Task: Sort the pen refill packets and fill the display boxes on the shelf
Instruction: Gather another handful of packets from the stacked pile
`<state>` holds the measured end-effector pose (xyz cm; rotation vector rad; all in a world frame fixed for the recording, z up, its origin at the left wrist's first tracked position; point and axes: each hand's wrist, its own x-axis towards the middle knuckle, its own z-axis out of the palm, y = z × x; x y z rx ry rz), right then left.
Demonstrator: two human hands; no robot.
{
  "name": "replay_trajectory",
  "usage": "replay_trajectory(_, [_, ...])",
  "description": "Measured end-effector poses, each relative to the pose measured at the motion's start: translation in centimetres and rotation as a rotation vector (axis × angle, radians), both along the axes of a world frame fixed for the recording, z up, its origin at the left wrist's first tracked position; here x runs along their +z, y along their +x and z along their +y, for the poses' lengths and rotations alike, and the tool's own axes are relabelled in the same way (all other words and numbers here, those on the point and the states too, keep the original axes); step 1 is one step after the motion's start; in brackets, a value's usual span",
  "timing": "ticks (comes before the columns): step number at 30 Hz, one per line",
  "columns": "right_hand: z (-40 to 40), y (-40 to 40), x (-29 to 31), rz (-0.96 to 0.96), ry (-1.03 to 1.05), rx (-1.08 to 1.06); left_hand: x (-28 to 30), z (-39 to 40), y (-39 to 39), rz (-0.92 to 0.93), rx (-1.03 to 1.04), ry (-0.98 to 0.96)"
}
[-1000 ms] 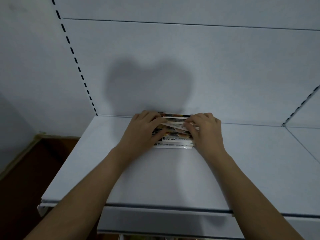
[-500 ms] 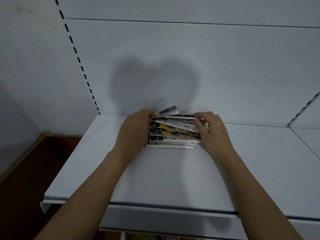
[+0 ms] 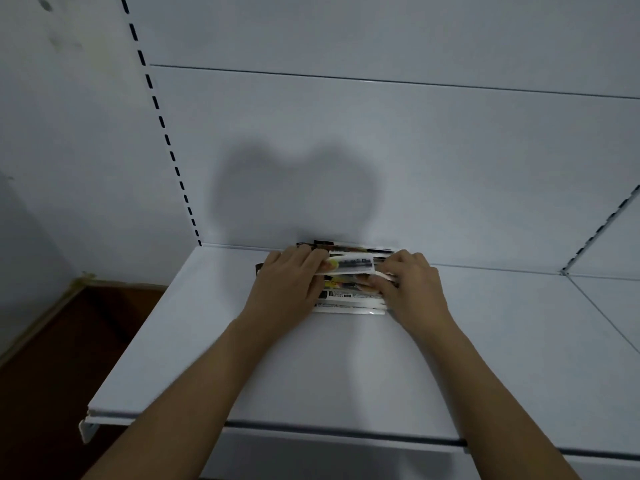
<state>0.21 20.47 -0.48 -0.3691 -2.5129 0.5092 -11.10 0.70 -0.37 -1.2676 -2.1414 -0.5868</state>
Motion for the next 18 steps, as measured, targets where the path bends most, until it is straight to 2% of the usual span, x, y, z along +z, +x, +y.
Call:
replay_trajectory(4, [-1.0, 0.4, 1.2, 0.13, 0.011, 0.038, 0.6, 0.2, 0.2, 0.099, -0.023, 0.023])
replay_trajectory(7, [-2.1, 0.4, 1.6, 0.132, -0.058, 0.18, 0.6, 0.4, -0.1, 0.189, -0.049, 0.046])
replay_trajectory(9, [-2.7, 0.3, 1.6, 0.116, -0.226, 0.274, 0.3, 0.4, -0.5, 0.241, -0.049, 0.058])
replay_trajectory(11, [-3.4, 0.4, 2.1, 0.12, -0.469, 0.281, 0.3, 0.3, -0.8, 0.275, -0.033, 0.079])
replay_trajectory(13, [-3.4, 0.6, 2.5, 0.24, -0.602, 0.222, 0.5, 0.2, -1.1, 0.244, -0.003, 0.098])
replay_trajectory(15, [-2.6, 0.8, 2.6, 0.284, -0.503, 0.136, 0.6, -0.3, -1.5, 0.166, 0.032, 0.096])
replay_trajectory(18, [-1.4, 0.5, 1.3, 0.077, -0.205, 0.037, 0.8, -0.7, -2.1, 0.013, 0.064, 0.03])
